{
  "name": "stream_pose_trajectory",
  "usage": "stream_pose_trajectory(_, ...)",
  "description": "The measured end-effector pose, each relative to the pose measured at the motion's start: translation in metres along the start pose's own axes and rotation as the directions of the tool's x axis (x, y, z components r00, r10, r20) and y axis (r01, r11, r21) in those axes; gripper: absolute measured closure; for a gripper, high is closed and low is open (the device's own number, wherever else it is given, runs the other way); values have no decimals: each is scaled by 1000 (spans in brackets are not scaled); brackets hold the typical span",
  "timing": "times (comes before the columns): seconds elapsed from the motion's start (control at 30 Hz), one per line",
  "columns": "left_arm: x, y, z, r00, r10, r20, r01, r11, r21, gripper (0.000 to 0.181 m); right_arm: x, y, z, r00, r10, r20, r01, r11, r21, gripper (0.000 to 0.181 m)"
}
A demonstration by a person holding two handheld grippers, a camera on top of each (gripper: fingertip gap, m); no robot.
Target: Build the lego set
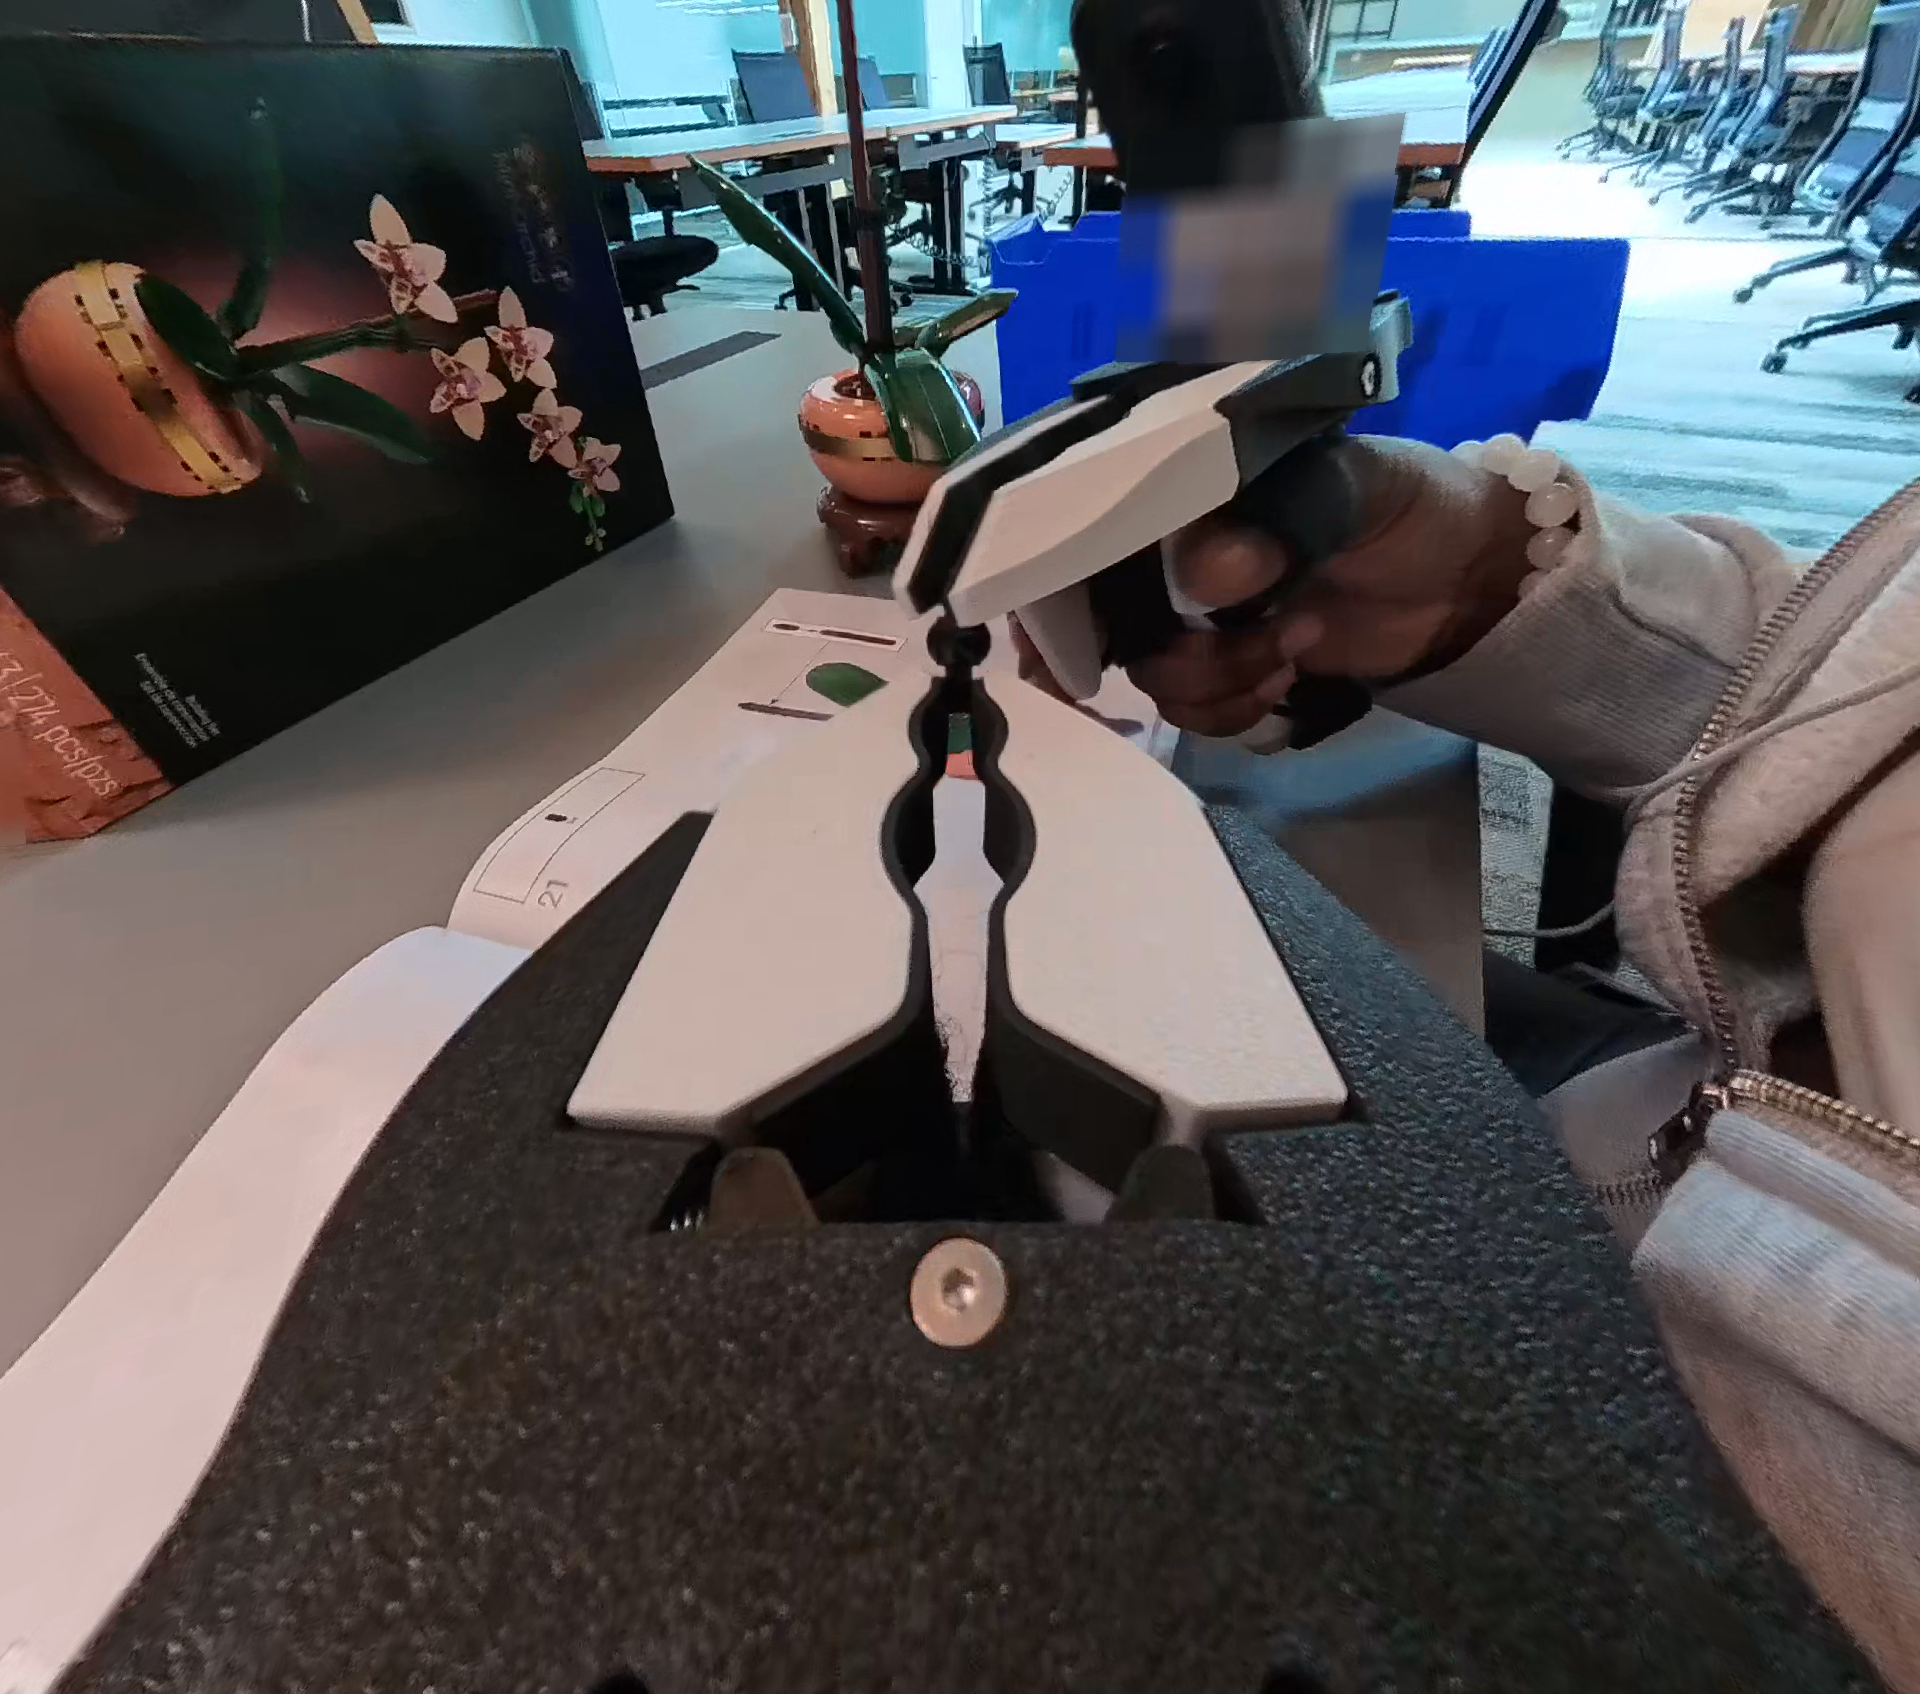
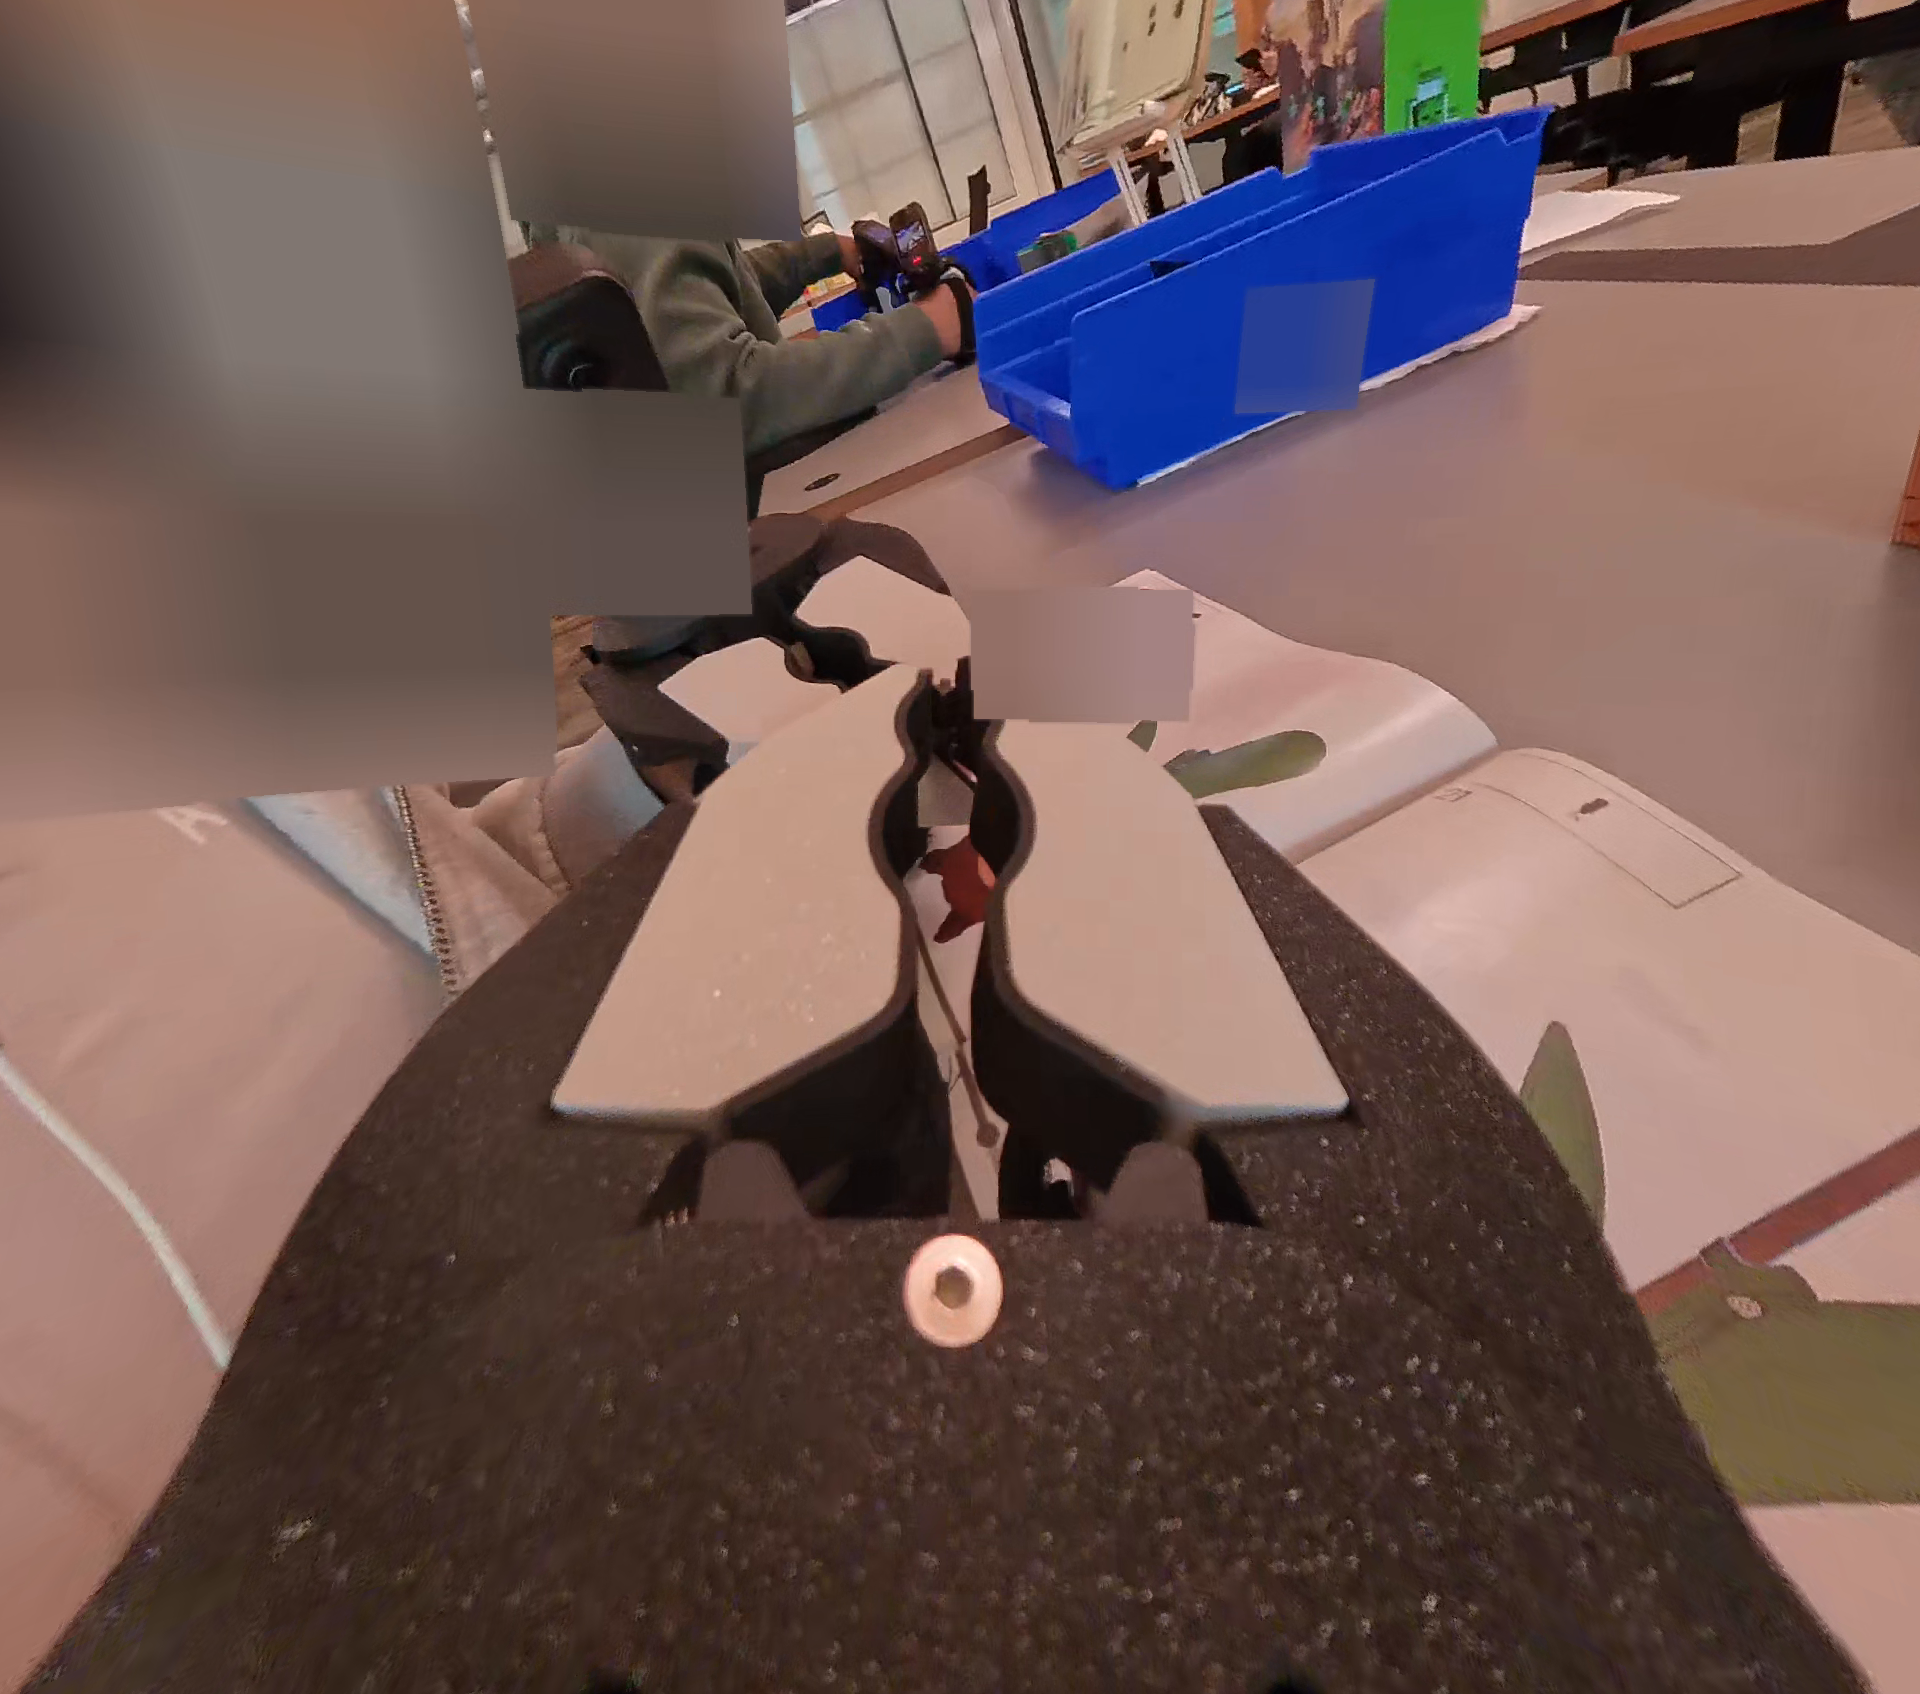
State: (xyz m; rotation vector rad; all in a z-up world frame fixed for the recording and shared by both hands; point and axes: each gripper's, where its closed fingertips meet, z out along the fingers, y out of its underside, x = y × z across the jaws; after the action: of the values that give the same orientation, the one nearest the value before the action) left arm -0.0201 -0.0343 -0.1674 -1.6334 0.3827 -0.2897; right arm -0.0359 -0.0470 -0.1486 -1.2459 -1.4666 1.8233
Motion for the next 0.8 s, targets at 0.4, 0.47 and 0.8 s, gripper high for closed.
stream_pose_trajectory(0.4,-51,26,-52,987,-56,151,80,984,-158,145,50,69,27,952,-296,-81,212,825,-523,174)
stream_pose_trajectory(0.47,-52,26,-53,986,-71,150,93,984,-149,147,54,81,28,950,-299,-89,191,783,-592,164)
stream_pose_trajectory(0.8,-49,30,-51,989,-42,143,67,982,-176,154,45,48,23,933,-327,-150,234,868,-437,144)
